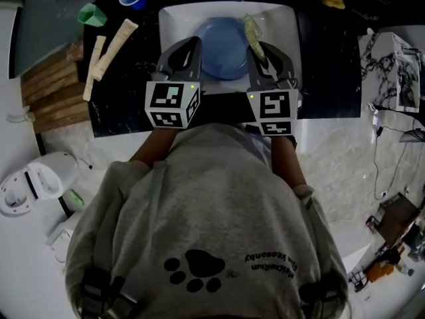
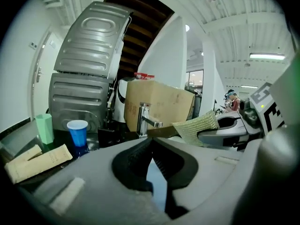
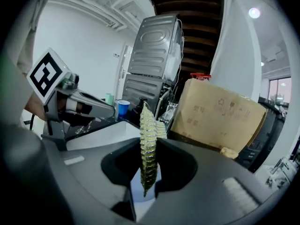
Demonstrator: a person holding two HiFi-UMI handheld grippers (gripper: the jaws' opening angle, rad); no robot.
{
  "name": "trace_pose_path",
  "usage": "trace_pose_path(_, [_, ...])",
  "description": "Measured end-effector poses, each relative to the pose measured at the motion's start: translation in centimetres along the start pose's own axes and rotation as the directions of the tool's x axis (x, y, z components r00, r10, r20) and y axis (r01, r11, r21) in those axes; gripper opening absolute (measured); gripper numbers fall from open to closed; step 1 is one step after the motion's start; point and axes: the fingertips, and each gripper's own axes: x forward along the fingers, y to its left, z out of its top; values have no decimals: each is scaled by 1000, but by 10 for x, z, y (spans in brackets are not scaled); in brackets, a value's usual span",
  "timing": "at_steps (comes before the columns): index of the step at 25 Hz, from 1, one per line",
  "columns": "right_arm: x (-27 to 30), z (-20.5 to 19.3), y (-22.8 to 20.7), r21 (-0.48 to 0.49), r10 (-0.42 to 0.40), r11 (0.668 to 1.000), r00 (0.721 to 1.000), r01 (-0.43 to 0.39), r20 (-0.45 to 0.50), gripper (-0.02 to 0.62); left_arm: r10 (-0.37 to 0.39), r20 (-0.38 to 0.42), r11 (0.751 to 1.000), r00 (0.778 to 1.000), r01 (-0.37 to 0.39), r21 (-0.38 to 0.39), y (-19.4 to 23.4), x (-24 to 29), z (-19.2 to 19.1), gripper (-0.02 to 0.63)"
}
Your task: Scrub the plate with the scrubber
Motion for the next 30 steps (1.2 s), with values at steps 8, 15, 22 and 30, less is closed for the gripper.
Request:
trace_pose_path(8, [-32,48,-7,88,-101,992,977,85,190,74,-17,147,998,989,7,65,-15,-25,52,-2])
trace_pose_path(15, [-68,104,-13,72,-172,985,917,157,359,74,-15,260,996,966,-8,87,-26,-48,91,-2])
trace_pose_path(22, [-83,110,-9,149,-195,978,889,144,414,71,17,298,994,954,-49,100,-32,-65,96,-2])
trace_pose_path(30, [-78,90,2,206,-152,976,903,72,401,67,49,256,991,965,-79,109,-36,-70,79,-2])
